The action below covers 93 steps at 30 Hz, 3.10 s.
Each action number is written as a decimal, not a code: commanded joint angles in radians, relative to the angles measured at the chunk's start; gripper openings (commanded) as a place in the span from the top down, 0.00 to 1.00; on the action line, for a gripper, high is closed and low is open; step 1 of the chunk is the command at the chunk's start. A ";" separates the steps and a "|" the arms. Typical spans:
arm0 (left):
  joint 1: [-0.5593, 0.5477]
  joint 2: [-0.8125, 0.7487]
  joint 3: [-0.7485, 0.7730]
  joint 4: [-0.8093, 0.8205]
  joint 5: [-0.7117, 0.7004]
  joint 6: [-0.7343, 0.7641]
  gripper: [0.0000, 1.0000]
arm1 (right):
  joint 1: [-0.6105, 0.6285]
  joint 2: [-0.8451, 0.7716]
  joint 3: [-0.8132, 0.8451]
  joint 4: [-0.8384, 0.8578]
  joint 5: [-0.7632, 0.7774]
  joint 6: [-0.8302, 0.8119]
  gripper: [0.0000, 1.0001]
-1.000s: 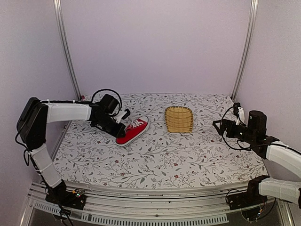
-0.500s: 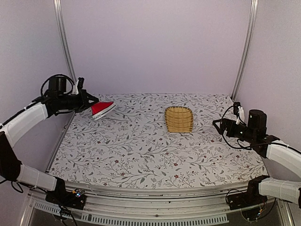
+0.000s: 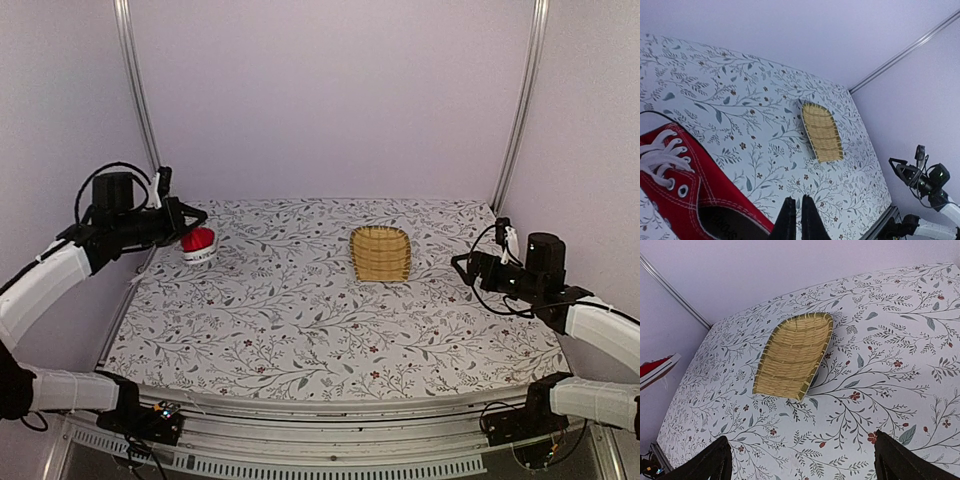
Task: Tie the shoes
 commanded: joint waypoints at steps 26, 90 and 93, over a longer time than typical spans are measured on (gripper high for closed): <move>-0.845 0.307 -0.337 0.603 -0.298 -0.080 0.85 | 0.044 0.074 -0.024 0.067 -0.083 0.020 0.01; -0.418 0.187 -0.477 0.552 -0.198 -0.294 0.15 | 0.892 1.206 1.084 -0.297 0.188 -0.018 0.62; -0.443 0.250 -0.461 0.616 -0.206 -0.337 0.20 | 0.898 1.208 1.100 -0.338 0.249 -0.016 0.69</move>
